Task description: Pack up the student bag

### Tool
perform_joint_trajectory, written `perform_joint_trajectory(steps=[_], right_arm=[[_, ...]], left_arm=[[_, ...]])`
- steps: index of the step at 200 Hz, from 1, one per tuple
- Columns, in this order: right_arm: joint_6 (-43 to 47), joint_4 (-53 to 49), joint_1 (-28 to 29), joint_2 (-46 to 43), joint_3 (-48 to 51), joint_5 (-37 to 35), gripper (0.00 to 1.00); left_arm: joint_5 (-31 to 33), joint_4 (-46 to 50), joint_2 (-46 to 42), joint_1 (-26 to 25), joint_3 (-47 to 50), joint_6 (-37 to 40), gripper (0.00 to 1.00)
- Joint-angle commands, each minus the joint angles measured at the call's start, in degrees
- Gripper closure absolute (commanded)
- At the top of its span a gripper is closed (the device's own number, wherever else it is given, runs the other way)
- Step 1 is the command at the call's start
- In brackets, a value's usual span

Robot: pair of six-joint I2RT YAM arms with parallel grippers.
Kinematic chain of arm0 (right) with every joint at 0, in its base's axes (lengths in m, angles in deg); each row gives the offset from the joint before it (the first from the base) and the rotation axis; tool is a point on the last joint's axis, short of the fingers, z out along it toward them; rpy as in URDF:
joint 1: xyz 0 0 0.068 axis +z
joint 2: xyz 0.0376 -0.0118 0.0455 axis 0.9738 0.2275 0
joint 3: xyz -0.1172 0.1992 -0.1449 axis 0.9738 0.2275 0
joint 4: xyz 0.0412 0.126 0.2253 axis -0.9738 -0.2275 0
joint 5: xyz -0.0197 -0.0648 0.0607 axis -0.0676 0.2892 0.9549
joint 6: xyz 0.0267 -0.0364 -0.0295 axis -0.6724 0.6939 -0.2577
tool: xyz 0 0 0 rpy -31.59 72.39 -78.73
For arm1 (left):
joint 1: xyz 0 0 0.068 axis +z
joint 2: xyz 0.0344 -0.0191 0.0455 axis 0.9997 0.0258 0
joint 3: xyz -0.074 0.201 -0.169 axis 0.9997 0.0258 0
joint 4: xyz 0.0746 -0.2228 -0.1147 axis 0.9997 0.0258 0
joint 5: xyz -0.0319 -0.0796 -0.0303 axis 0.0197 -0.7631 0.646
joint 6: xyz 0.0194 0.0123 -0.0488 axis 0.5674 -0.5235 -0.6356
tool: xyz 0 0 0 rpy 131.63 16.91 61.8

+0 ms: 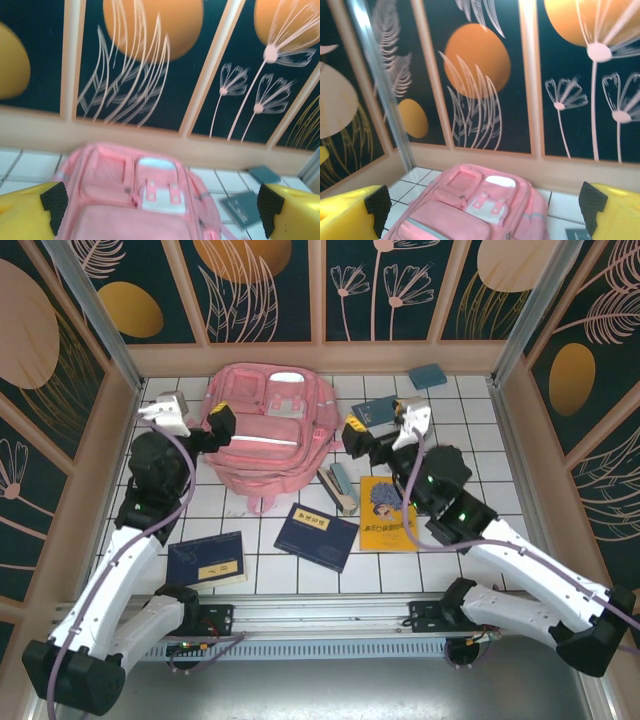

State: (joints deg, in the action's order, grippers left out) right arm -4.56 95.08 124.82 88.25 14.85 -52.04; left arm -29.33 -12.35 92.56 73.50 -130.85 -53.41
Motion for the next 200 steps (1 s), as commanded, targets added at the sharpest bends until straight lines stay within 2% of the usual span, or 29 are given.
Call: perform_joint_trajectory(steps=[1, 10, 19, 33, 45, 60, 69, 95, 114, 134, 156, 160, 200], right_arm=[[-14.40, -24.60, -3.07, 4.63, -10.78, -6.15, 0.01], [-17.29, -25.41, -5.83, 5.69, -11.40, -5.16, 0.01], [-18.36, -23.18, -10.24, 5.82, -9.87, 3.13, 0.01], [-20.20, -19.06, -14.38, 6.07, -7.10, 9.88, 0.01], [-18.08, -18.63, -14.87, 7.71, -7.06, 13.78, 0.01], [-19.67, -17.87, -14.54, 10.90, -6.55, 13.26, 0.01], [-19.49, -18.51, -14.91, 13.78, -7.24, 16.09, 0.01], [-16.76, -17.05, -15.72, 22.32, -8.92, 26.60, 0.01], [-19.07, -15.42, -16.32, 28.58, -11.28, 32.11, 0.01], [-21.80, -16.79, -16.32, 34.93, -15.43, 32.16, 0.01], [-24.15, -19.20, -16.36, 41.37, -18.31, 29.88, 0.08], [-24.65, -19.85, -18.00, 42.90, -19.14, 29.79, 0.09], [-25.79, -17.95, -19.73, 54.62, -24.49, 36.77, 0.11]], left_arm=[[8.68, 22.75, 3.74, -0.08, -8.24, -8.01, 0.01], [10.57, 23.38, 5.01, -0.09, -8.45, -7.58, 0.01], [9.96, 22.43, 6.05, -0.09, -8.08, -8.12, 0.01], [7.84, 22.44, 7.71, -0.08, -8.71, -9.85, 0.01], [4.67, 24.56, 10.57, -0.07, -11.08, -10.13, 0.01], [-0.85, 26.23, 15.23, -0.09, -13.71, -8.50, 0.01], [-3.26, 26.22, 17.73, -0.05, -14.56, -7.66, 0.01], [-3.95, 23.18, 23.39, -0.16, -15.12, -7.47, 0.01], [-2.96, 23.08, 27.70, -0.13, -16.35, -8.25, 0.01], [-3.80, 22.84, 30.64, -0.13, -17.15, -8.33, 0.01], [-5.23, 23.57, 33.49, -0.26, -18.70, -7.95, 0.02], [-5.72, 23.59, 34.13, -0.32, -18.92, -7.75, 0.03], [-4.19, 26.25, 39.45, -3.41, -22.16, -5.62, 0.04]])
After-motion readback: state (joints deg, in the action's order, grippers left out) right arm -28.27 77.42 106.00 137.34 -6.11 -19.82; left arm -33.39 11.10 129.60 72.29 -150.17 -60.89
